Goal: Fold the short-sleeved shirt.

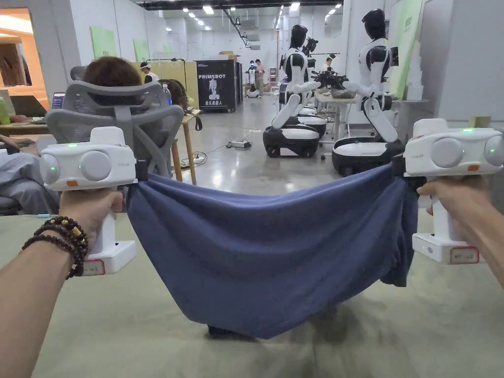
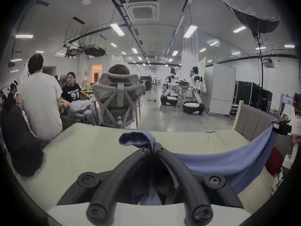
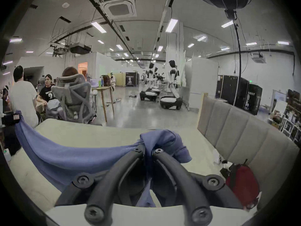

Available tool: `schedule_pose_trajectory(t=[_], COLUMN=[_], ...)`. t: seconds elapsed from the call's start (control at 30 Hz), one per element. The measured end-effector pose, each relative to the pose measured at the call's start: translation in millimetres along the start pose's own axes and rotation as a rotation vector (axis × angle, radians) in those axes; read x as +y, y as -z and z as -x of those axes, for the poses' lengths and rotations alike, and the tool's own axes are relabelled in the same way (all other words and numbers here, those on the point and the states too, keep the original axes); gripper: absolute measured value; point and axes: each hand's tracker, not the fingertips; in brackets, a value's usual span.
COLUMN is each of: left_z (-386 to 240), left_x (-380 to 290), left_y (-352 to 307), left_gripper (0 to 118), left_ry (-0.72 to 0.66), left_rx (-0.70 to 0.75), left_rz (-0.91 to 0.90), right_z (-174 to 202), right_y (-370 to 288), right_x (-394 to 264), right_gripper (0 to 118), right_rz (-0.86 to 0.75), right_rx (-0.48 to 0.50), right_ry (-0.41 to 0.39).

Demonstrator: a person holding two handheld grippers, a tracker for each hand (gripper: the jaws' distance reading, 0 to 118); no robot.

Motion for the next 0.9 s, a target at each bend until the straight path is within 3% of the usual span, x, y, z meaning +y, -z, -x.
schedule_pose_trajectory(t=[0.17, 0.27, 0.33, 0.47, 0.57, 0.63, 0.77, 0.9], left_z=[11, 21, 26, 37, 39, 36, 34, 36], left_x=[-42, -87, -129, -209, -251, -273, -290, -299], left_y=[-60, -102, -138, -190, -209, -215, -212, -205], left_gripper=[0, 0, 0, 0, 0, 0, 1, 1], left_ry=[-0.026, 0.029, 0.057, 0.039, 0.044, 0.108, 0.108, 0.110], left_rx=[-0.058, -0.143, -0.122, -0.099, -0.092, -0.101, -0.102, -0.084], left_rz=[0.015, 0.085, 0.143, 0.289, 0.422, 0.491, 0.573, 0.611], right_z=[3, -2, -6, -15, -17, -17, -21, -22], right_y=[-64, -105, -132, -168, -180, -180, -163, -158], right_x=[-50, -98, -142, -215, -257, -281, -309, -318], right_gripper=[7, 7, 7, 7, 7, 7, 7, 7], right_rz=[0.004, 0.057, 0.131, 0.285, 0.401, 0.470, 0.604, 0.627], right_rx=[0.039, 0.080, 0.093, 0.134, 0.162, 0.146, 0.119, 0.132], right_ry=[-0.058, -0.077, -0.131, -0.127, -0.114, -0.126, -0.164, -0.147])
